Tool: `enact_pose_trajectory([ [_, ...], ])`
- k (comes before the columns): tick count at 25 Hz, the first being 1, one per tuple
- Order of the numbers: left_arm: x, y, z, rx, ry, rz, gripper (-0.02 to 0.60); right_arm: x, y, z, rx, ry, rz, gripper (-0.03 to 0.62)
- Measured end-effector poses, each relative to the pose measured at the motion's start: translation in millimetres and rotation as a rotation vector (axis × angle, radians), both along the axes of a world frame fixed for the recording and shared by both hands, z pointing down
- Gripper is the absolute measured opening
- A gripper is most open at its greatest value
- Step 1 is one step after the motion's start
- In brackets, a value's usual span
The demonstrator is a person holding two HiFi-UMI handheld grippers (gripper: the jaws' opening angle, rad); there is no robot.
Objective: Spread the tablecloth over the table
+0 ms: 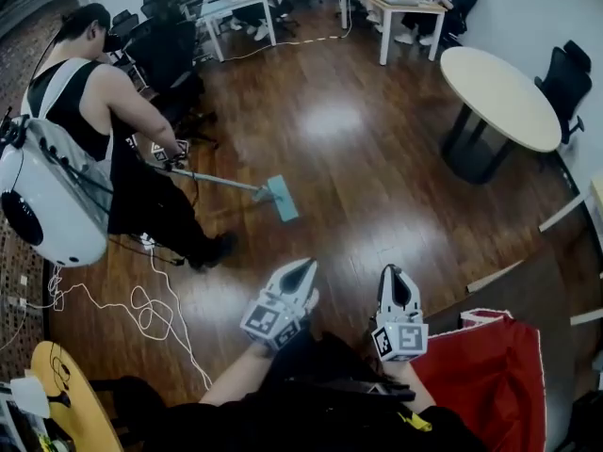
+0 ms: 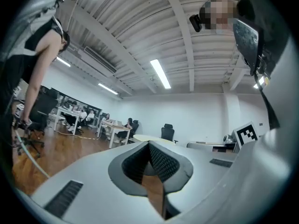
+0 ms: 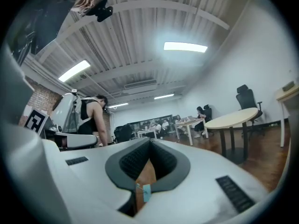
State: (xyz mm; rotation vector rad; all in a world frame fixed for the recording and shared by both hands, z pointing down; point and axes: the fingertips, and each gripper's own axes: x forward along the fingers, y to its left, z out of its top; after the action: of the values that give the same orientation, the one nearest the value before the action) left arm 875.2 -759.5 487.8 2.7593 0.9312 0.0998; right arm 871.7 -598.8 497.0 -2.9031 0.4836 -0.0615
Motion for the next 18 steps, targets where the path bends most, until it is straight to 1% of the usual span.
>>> enact_pose_trajectory([
  [3, 71, -1, -3, 0.004, 0.04, 0.096, -0.003, 55, -6, -1, -0.012, -0.015, 0.085, 0.006],
  [5, 117, -4, -14, -0.005, 0.065, 0.163, -0.003, 91, -15, -9, -0.027, -0.015, 0.127, 0.006],
  [7, 160, -5, -20, -0.014, 0.065, 0.226, -0.003, 124, -24, -21, -0.051, 0.003, 0.167, 0.006],
  [9, 196, 6, -17, -0.016, 0.049, 0.294, -0.003, 148, -21, -29, -0.075, 0.022, 0.223, 0.006],
  [11, 226, 36, -20, -0.016, 0.067, 0.379, -0.003, 163, -7, -32, -0.102, 0.025, 0.291, 0.006],
  [12, 237, 55, -25, -0.02, 0.092, 0.422, -0.003, 166, 4, -32, -0.117, 0.018, 0.329, 0.006],
  [14, 245, 102, -32, -0.032, 0.13, 0.522, -0.003, 167, 33, -29, -0.139, -0.002, 0.422, 0.006],
  [18, 237, 203, -30, -0.024, 0.172, 0.776, -0.003, 154, 102, -17, -0.118, -0.035, 0.636, 0.006],
])
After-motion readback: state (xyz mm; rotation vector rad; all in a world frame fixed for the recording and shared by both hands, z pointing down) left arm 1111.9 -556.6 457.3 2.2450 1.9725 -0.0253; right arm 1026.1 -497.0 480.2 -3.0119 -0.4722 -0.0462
